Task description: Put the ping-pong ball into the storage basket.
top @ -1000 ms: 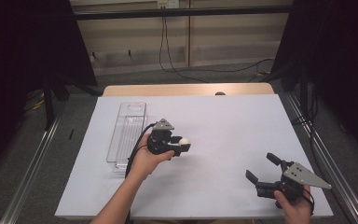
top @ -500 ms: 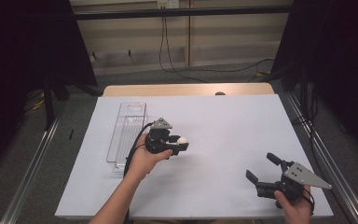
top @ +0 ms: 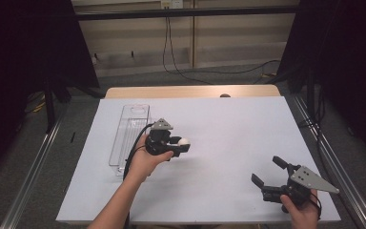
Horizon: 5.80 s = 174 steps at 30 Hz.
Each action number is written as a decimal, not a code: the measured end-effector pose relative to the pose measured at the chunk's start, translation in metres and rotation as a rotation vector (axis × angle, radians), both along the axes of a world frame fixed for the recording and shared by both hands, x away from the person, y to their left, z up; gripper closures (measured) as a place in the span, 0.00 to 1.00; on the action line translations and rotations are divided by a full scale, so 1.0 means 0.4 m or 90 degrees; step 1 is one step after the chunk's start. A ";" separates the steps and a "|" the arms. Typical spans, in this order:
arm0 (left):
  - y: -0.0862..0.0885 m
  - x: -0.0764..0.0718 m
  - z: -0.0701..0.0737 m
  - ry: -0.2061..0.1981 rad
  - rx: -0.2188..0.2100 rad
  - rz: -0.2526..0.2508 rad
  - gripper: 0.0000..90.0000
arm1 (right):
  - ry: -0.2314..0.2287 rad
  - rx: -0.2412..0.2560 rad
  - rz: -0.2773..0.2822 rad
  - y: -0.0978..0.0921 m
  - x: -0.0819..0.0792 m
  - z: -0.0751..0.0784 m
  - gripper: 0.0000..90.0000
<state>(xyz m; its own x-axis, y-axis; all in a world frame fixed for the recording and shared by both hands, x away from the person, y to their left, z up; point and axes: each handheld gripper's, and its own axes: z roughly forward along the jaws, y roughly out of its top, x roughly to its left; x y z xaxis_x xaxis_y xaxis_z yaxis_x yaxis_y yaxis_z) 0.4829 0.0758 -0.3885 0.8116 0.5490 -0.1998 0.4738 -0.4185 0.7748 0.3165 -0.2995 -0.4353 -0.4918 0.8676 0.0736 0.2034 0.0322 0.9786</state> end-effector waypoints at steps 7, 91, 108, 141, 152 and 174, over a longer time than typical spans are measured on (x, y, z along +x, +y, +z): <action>0.008 0.005 0.009 -0.002 0.005 0.002 0.56 | 0.000 0.002 0.003 0.001 0.001 -0.001 0.02; 0.146 0.033 0.062 0.006 0.011 0.079 0.56 | 0.000 0.002 0.005 0.000 0.000 0.000 0.03; 0.172 0.036 0.066 0.004 0.009 0.093 0.56 | -0.002 0.003 0.003 0.000 0.001 -0.001 0.03; 0.215 0.042 0.082 0.006 0.013 0.110 0.56 | -0.001 0.002 0.008 0.001 0.001 -0.001 0.03; 0.232 0.045 0.086 0.005 0.021 0.114 0.56 | -0.002 0.000 0.009 0.002 0.001 -0.001 0.03; 0.258 0.050 0.091 0.002 0.014 0.140 0.56 | -0.002 -0.001 0.011 0.001 0.001 -0.002 0.03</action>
